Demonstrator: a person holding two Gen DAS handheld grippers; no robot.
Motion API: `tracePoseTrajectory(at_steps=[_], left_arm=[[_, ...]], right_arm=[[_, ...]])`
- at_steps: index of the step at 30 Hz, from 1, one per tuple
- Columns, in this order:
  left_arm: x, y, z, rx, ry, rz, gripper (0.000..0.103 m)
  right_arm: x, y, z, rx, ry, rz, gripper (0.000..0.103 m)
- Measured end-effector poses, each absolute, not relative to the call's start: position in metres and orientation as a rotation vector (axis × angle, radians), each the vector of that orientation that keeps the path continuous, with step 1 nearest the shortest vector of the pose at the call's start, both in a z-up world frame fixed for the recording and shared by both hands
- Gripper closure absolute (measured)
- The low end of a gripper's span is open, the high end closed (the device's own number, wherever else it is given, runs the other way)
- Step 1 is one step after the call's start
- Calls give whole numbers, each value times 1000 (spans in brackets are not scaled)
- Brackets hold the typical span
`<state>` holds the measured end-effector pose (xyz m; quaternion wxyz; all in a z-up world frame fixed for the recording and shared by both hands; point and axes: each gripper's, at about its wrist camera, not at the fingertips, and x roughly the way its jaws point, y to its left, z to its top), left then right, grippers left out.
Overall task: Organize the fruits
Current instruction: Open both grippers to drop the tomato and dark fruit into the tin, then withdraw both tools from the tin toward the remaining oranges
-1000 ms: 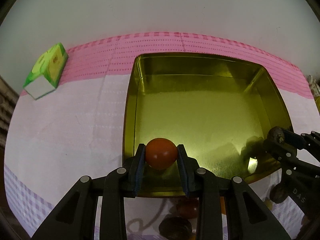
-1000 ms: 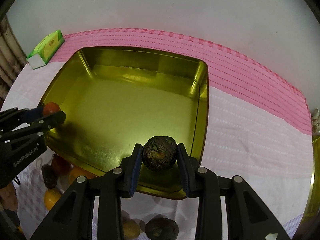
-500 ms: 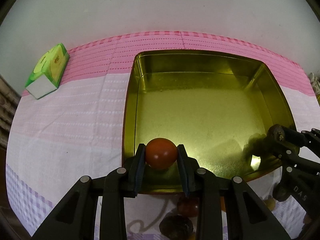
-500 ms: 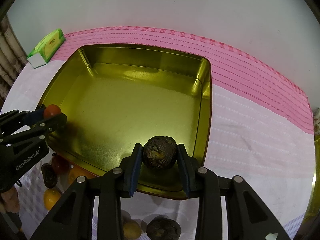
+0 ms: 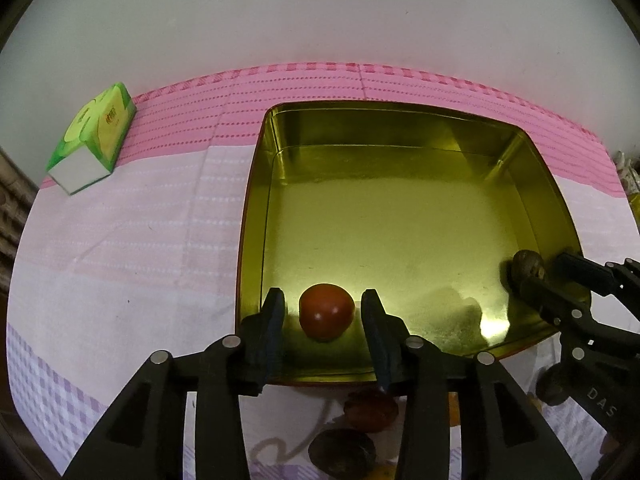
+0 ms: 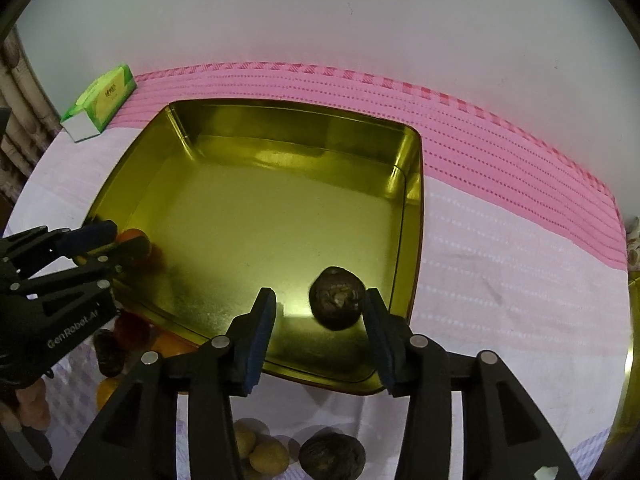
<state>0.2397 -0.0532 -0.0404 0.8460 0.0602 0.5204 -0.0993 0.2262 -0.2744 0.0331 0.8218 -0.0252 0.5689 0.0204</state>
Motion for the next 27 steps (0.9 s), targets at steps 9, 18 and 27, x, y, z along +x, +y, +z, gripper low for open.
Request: tracePoseTrajectory(at_steps=[9, 18, 27], left_arm=[[226, -51, -23, 131, 1065, -212, 60], [191, -32, 2, 123, 1017, -195, 60], [131, -13, -1, 123, 1021, -174, 60]], right_arm=[[218, -270, 54, -46, 1179, 50, 60], [186, -274, 79, -39, 1139, 30, 60], [128, -291, 80, -29, 1151, 3, 60]])
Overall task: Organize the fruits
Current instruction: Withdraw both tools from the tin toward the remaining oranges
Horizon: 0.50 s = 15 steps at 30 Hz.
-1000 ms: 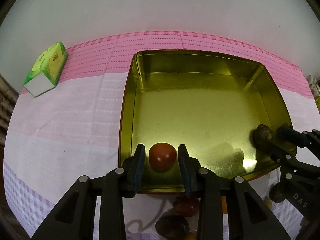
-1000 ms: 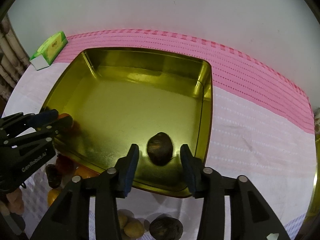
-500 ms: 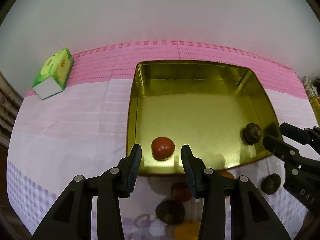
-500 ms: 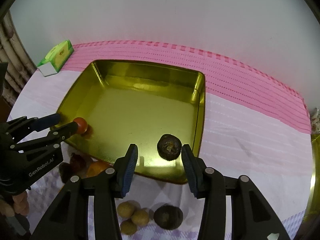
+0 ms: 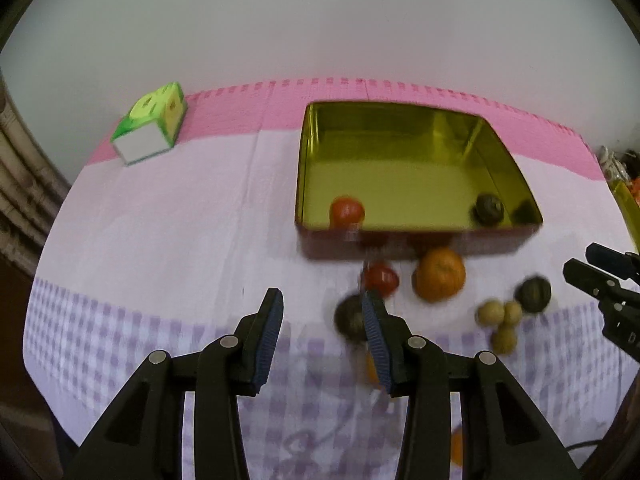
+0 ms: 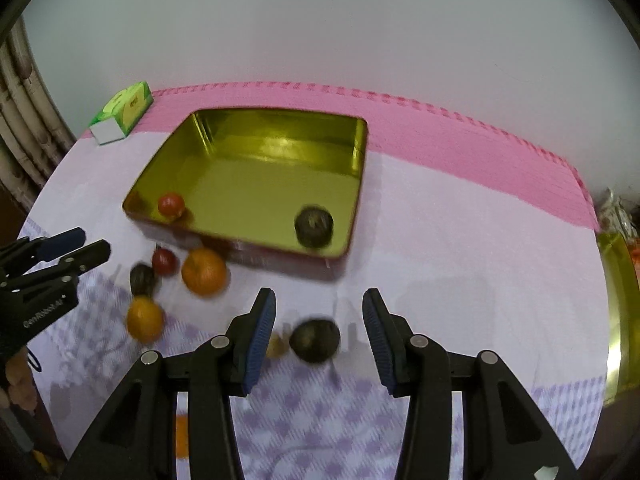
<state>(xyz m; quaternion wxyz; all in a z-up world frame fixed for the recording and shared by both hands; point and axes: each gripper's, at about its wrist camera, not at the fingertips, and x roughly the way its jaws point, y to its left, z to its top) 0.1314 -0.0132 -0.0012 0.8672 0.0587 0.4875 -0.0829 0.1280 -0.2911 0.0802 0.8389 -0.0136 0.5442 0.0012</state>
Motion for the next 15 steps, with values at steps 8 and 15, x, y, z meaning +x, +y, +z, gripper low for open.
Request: tracePoseTrajectory(at_steps=[8, 15], left_arm=[[85, -11, -33, 107, 1079, -173, 60], [66, -16, -53, 103, 1119, -177, 60]], right_arm=[[83, -300, 57, -13, 1208, -11, 60], [62, -302, 41, 16, 1243, -10, 60]])
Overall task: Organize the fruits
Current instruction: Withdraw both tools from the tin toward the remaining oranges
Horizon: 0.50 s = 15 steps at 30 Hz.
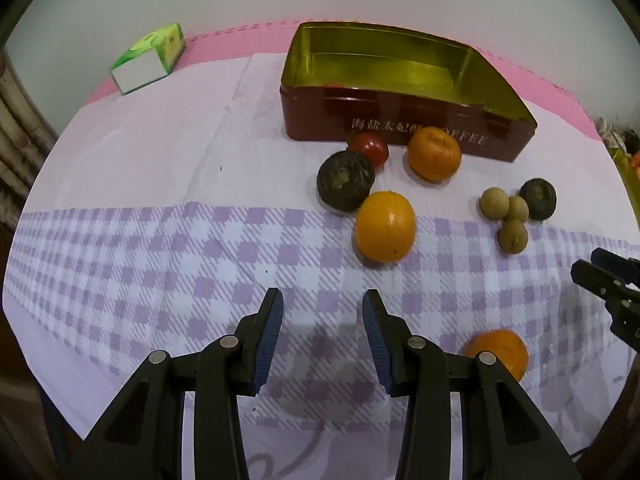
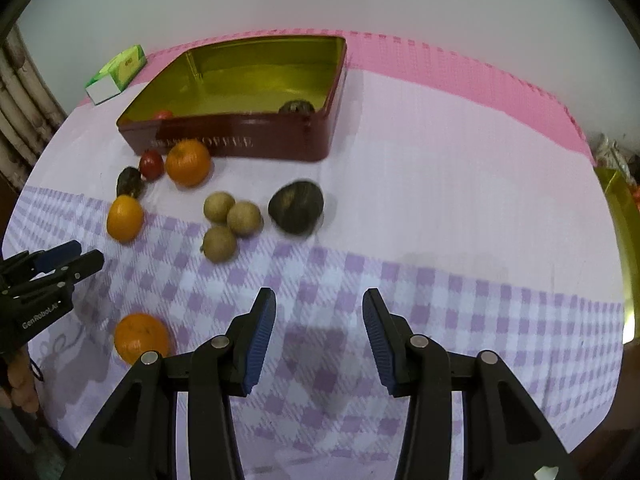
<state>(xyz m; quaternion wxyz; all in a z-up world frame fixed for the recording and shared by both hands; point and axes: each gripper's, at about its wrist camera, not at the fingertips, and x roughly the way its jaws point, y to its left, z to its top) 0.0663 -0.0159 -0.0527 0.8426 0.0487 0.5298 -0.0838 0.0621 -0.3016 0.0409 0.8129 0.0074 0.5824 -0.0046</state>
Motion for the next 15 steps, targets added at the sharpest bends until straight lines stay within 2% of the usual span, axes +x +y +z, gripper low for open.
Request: tracePoseTrajectory(at_steps=[15], left_arm=[[45, 21, -34, 103, 1085, -132, 60]], right_arm=[[41, -244, 57, -8, 1246, 129, 60]])
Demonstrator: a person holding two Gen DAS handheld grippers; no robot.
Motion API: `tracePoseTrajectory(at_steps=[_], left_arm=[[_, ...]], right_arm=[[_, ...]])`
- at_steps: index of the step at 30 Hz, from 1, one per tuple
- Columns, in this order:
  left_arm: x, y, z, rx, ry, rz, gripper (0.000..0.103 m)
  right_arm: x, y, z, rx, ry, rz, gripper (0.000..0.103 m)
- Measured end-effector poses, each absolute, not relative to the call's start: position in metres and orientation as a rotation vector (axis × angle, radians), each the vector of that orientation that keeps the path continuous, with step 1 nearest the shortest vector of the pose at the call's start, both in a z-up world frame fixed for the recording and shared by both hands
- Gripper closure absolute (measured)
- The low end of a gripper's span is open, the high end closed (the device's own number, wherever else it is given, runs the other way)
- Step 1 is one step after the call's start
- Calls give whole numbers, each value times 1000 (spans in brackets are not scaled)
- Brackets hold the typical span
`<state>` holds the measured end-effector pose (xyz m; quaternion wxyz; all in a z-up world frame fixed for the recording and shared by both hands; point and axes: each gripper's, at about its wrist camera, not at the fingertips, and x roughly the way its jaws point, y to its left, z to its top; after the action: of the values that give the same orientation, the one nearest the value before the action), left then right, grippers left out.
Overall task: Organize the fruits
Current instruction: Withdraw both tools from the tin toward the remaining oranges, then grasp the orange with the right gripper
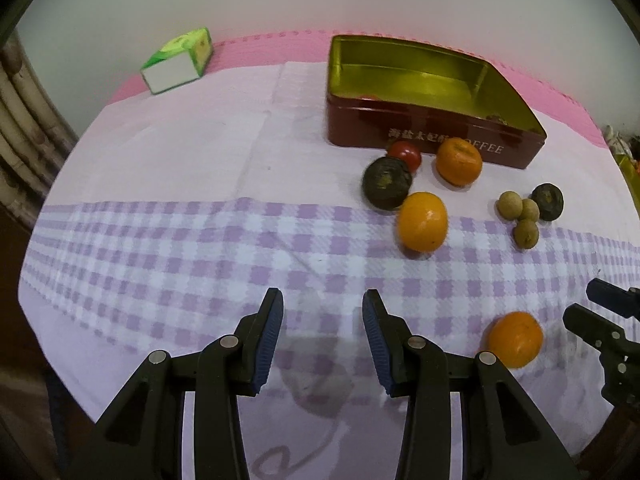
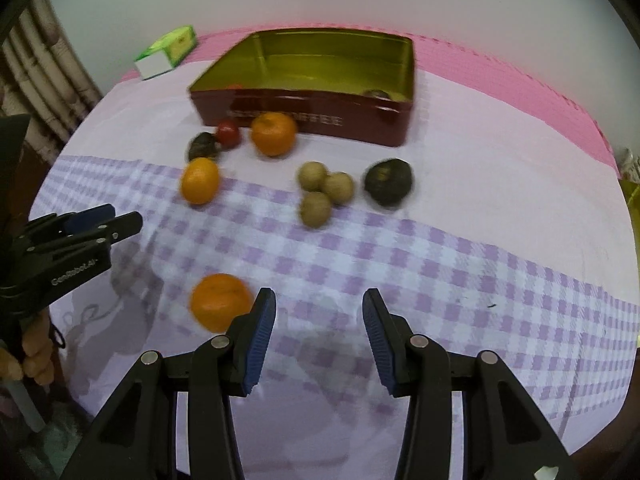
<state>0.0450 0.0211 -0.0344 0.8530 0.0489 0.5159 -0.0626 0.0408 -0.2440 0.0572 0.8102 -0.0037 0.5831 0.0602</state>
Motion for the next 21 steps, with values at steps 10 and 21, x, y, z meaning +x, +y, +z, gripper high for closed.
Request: tracePoseTrajectory(at_steps=[10, 21], left_arm=[[26, 54, -27, 58, 1076, -69, 60], [26, 55, -31, 49, 1088, -73, 60]], right_arm=[[39, -203, 53, -51, 1278, 222, 60], [45, -190, 36, -85, 1308, 234, 54]])
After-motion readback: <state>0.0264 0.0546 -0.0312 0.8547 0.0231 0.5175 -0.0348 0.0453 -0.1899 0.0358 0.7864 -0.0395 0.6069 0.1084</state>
